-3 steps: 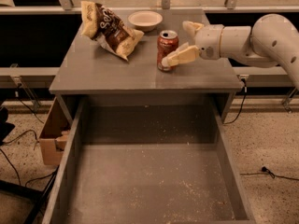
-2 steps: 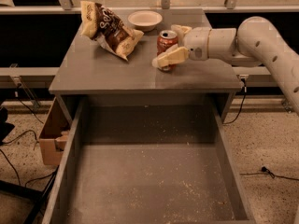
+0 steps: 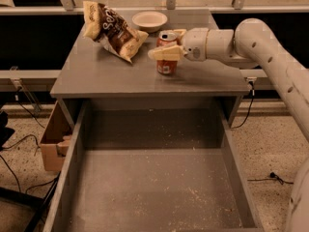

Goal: Place coke can into top drawer

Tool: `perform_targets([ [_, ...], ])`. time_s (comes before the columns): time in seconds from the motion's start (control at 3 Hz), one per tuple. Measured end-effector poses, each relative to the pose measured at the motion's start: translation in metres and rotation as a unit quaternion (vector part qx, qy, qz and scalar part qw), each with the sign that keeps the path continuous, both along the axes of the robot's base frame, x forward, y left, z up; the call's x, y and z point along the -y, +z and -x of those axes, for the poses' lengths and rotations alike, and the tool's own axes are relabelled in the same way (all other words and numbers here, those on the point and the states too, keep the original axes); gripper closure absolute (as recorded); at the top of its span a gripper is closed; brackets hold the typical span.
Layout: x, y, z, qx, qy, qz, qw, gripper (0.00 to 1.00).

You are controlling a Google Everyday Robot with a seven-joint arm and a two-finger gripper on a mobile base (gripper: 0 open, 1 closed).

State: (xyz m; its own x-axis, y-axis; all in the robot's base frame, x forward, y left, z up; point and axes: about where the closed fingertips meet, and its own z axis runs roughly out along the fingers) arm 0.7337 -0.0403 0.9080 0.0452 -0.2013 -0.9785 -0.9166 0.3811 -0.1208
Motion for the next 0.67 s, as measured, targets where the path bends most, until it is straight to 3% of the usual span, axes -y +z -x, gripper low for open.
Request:
perform_targets([
  [0.33,-0.002,-0.006,-0.005,-0.011,-0.002,-0.007,0.9999,0.64],
  [0.67,0.01,0.009,0.017,-0.003,-0.006,0.007,0.9999,0.86],
])
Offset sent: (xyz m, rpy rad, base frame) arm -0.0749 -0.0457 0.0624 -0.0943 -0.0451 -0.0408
